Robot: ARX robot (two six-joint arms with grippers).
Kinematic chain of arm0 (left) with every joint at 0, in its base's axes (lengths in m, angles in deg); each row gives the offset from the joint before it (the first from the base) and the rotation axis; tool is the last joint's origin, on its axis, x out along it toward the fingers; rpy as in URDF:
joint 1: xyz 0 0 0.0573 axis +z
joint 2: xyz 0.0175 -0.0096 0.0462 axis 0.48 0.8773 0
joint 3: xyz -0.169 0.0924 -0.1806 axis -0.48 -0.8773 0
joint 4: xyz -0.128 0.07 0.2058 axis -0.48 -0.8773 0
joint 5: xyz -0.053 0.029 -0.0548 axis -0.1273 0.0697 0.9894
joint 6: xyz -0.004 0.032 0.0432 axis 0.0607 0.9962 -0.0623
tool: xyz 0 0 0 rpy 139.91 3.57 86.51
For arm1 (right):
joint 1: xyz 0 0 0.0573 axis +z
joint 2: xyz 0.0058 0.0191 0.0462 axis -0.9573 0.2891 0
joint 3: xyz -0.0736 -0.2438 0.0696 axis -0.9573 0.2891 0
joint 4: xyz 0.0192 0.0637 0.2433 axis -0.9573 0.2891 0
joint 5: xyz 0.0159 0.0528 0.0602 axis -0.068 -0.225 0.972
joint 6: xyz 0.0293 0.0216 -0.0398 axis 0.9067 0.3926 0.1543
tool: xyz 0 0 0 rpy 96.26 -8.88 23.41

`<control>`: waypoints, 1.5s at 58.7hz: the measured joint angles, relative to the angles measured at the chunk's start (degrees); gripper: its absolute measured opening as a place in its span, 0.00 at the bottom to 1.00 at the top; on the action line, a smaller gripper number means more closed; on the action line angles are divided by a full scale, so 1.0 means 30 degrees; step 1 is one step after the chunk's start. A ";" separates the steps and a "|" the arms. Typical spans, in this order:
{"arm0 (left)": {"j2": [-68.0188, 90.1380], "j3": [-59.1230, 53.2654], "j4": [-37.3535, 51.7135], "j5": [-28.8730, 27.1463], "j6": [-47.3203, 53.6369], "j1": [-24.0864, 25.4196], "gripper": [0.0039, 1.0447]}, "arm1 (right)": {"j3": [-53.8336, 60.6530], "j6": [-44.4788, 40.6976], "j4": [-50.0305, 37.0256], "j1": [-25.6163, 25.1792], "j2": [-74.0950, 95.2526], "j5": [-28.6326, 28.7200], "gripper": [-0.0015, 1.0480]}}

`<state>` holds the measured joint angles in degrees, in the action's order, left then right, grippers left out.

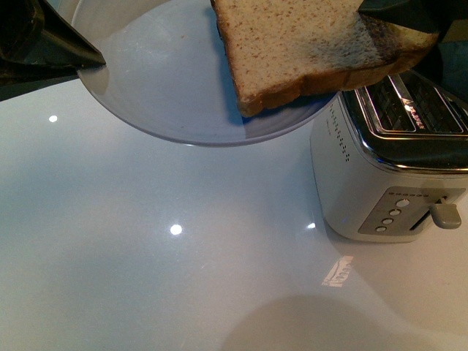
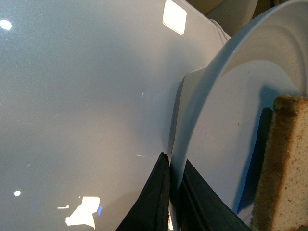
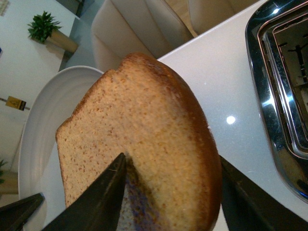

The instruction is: Left arm holds plate, right arm toasts bread

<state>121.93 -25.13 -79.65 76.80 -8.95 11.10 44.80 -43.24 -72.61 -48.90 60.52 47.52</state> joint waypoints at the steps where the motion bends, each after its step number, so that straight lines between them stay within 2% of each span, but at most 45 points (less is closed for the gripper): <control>1: 0.0000 0.0000 0.0000 -0.0007 0.0000 0.0000 0.03 | 0.0000 0.0000 -0.0015 0.0015 0.0000 0.0000 0.43; 13: 0.0000 0.0000 -0.0007 -0.0058 0.0000 0.0000 0.03 | -0.0066 -0.0073 -0.0066 0.0342 -0.0291 -0.0087 0.13; 19: 0.0000 0.0000 -0.0007 -0.0029 -0.0007 0.0000 0.03 | -0.0109 -0.0415 0.0146 0.0452 -0.0911 -0.0233 0.04; 29: 0.0000 0.0000 -0.0007 0.0000 -0.0073 0.0000 0.03 | -0.0503 -0.1872 0.0852 0.0153 -0.3395 -0.1690 0.03; 39: 0.0000 0.0000 -0.0007 0.0007 -0.0080 0.0000 0.03 | -0.1443 -0.3767 0.1807 -0.1042 -0.5355 -0.3359 0.03; 49: 0.0000 0.0000 -0.0007 0.0015 -0.0087 0.0000 0.03 | -0.2178 -0.7453 0.2849 -0.1574 -0.5472 -0.5122 0.03; 63: 0.0000 0.0000 -0.0007 0.0044 -0.0109 0.0000 0.03 | -0.2368 -1.2189 0.3147 -0.1515 -0.3490 -0.6441 0.03; 88: 0.0000 0.0000 -0.0007 0.0051 -0.0117 0.0000 0.03 | -0.2769 -1.4192 0.1894 -0.1486 0.0692 -0.7169 0.03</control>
<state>121.93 -25.13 -79.67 76.95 -9.30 11.10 36.50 -85.82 -66.93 -53.36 62.59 26.02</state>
